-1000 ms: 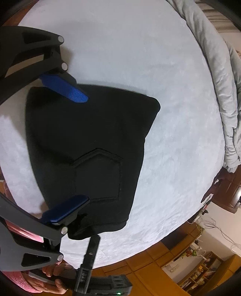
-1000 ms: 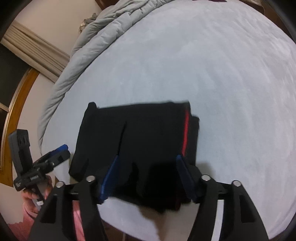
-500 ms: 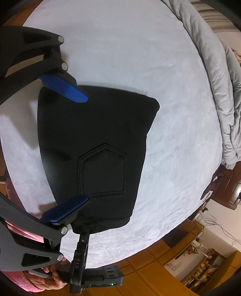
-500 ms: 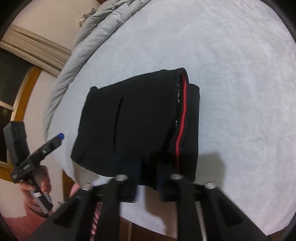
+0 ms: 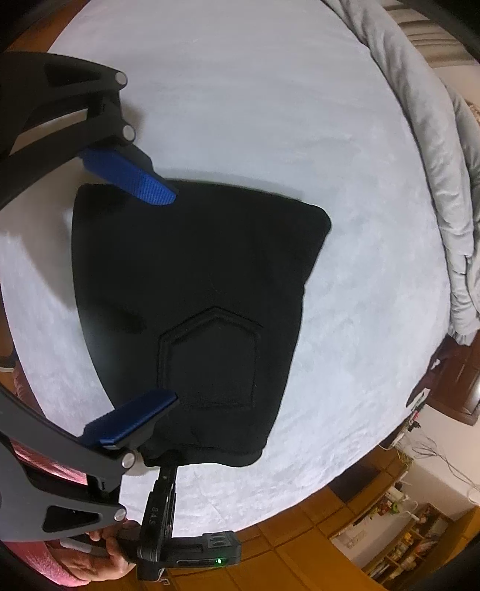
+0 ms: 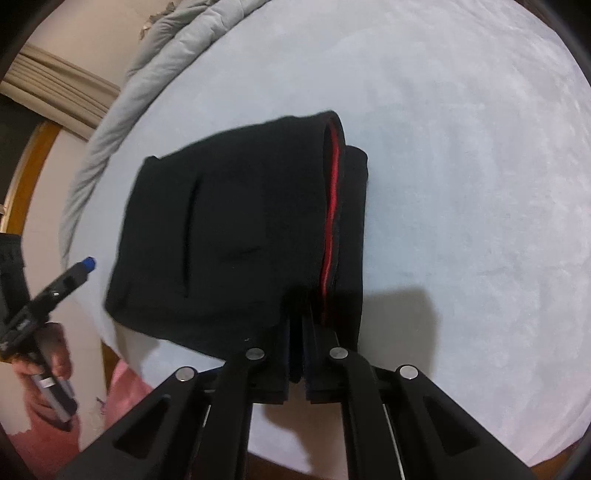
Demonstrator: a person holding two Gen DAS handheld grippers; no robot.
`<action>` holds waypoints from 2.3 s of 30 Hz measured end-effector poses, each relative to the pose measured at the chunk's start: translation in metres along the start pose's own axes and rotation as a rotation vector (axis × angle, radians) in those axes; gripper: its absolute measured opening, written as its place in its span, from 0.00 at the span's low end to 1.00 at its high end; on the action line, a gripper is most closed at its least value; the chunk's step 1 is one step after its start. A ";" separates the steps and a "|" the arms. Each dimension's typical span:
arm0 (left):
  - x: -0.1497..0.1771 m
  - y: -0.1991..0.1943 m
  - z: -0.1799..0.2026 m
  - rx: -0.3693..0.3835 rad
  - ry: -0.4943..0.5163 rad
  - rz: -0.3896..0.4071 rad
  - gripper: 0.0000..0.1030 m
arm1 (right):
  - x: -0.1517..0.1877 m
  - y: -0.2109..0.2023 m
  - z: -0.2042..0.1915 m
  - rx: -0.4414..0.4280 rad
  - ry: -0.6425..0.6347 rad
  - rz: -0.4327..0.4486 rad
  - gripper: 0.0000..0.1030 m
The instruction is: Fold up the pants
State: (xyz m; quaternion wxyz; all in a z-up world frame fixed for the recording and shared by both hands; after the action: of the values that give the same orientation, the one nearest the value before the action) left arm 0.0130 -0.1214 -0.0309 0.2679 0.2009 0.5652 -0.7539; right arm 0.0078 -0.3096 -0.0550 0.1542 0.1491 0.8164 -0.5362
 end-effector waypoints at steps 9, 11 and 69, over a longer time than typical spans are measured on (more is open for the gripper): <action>0.001 0.004 -0.025 -0.014 -0.041 -0.036 0.97 | -0.001 -0.009 -0.003 -0.035 0.014 0.020 0.09; 0.001 0.004 -0.039 -0.043 -0.056 -0.049 0.97 | -0.003 -0.017 -0.004 -0.059 0.016 0.039 0.15; -0.027 0.047 -0.027 0.285 -0.186 -0.138 0.23 | -0.027 -0.023 0.004 -0.325 0.067 0.113 0.31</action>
State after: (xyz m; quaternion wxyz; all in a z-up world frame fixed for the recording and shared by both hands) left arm 0.0637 -0.1012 -0.0575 0.2358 0.1269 0.4378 -0.8583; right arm 0.0231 -0.3239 -0.0261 0.1786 0.1856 0.8873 -0.3826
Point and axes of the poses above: each gripper's, at about its wrist camera, not at the fingertips, and y roughly the way its jaws point, z to its right, x to its underside, the point moved 4 cm from there along y, roughly the way its jaws point, and after that the axes turned 13 degrees about z, right-handed, at the moved point
